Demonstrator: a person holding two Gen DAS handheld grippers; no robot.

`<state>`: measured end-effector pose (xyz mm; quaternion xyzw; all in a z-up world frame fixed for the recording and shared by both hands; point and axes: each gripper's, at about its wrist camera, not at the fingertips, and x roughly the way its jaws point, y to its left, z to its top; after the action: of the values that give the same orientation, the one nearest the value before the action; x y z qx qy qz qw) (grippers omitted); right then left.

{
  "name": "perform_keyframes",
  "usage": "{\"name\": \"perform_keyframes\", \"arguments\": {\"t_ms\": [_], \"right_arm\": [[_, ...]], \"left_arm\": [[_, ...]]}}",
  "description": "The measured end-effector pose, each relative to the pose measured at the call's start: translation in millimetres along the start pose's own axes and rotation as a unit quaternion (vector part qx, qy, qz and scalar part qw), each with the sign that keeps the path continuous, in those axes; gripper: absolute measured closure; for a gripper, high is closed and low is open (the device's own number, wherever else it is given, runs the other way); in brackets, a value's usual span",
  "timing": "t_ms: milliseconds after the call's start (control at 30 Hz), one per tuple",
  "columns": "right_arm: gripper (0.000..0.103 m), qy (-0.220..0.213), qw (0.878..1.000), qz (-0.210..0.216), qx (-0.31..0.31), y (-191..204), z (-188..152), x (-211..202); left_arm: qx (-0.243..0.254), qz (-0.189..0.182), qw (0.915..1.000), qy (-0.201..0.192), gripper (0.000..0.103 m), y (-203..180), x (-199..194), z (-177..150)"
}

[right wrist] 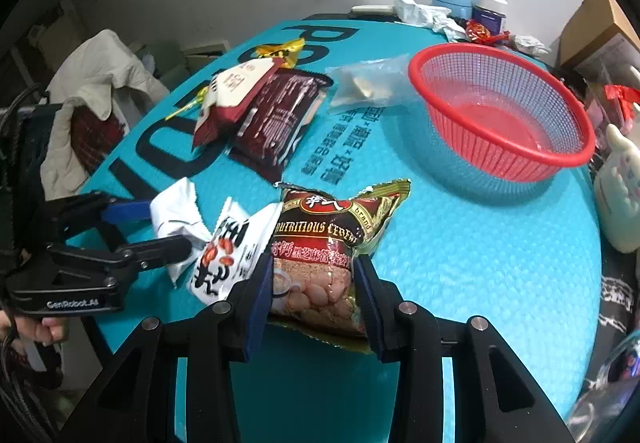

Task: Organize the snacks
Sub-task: 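Grasp the green cereal bag with the right tool while the left tool grasps the white pillow packet, then lift both held packets and carry them over the red mesh basket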

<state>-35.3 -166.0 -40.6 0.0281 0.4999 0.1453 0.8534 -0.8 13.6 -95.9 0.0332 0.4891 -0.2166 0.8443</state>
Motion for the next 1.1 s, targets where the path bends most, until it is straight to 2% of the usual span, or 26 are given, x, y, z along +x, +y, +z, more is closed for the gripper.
{"name": "perform_keyframes", "arguments": {"t_ms": [133, 267, 400, 500, 567, 600, 633, 933, 1100], "right_arm": [[0.058, 0.002, 1.000, -0.002, 0.002, -1.1, 0.6, 3.4], [0.043, 0.012, 1.000, 0.000, 0.010, -5.8, 1.1, 12.4], [0.043, 0.024, 1.000, 0.006, 0.014, -10.7, 2.7, 21.0], [0.043, 0.025, 1.000, 0.004, 0.009, -10.4, 3.4, 23.3], [0.049, 0.022, 1.000, 0.008, 0.010, -10.4, 4.2, 23.2], [0.050, 0.021, 1.000, 0.008, 0.010, -10.7, 4.4, 23.2], [0.052, 0.018, 1.000, 0.009, 0.009, -10.7, 4.5, 23.0], [0.056, -0.004, 1.000, 0.007, 0.011, -10.0, 9.6, 12.8], [0.056, -0.018, 1.000, 0.011, 0.012, -10.2, 13.4, 2.6]], "left_arm": [[-0.004, -0.008, 1.0000, 0.002, 0.037, 2.0, 5.5, 3.9], [0.023, 0.012, 0.9997, 0.001, 0.030, -4.6, 12.5, 8.0], [0.053, 0.044, 0.9976, -0.003, 0.026, -13.5, 20.1, 10.7], [0.052, 0.041, 0.9978, -0.009, 0.025, -12.9, 22.2, 13.7], [0.048, 0.032, 0.9982, -0.016, 0.025, -9.7, 21.9, 14.9], [0.046, 0.033, 0.9983, -0.019, 0.032, -8.7, 21.6, 15.8], [0.045, 0.040, 0.9980, -0.022, 0.044, -8.3, 21.1, 16.6], [0.019, 0.009, 0.9996, -0.018, 0.049, -2.1, 14.7, 19.1], [0.022, 0.012, 0.9991, -0.033, 0.049, -7.2, 0.7, 18.3]]}}
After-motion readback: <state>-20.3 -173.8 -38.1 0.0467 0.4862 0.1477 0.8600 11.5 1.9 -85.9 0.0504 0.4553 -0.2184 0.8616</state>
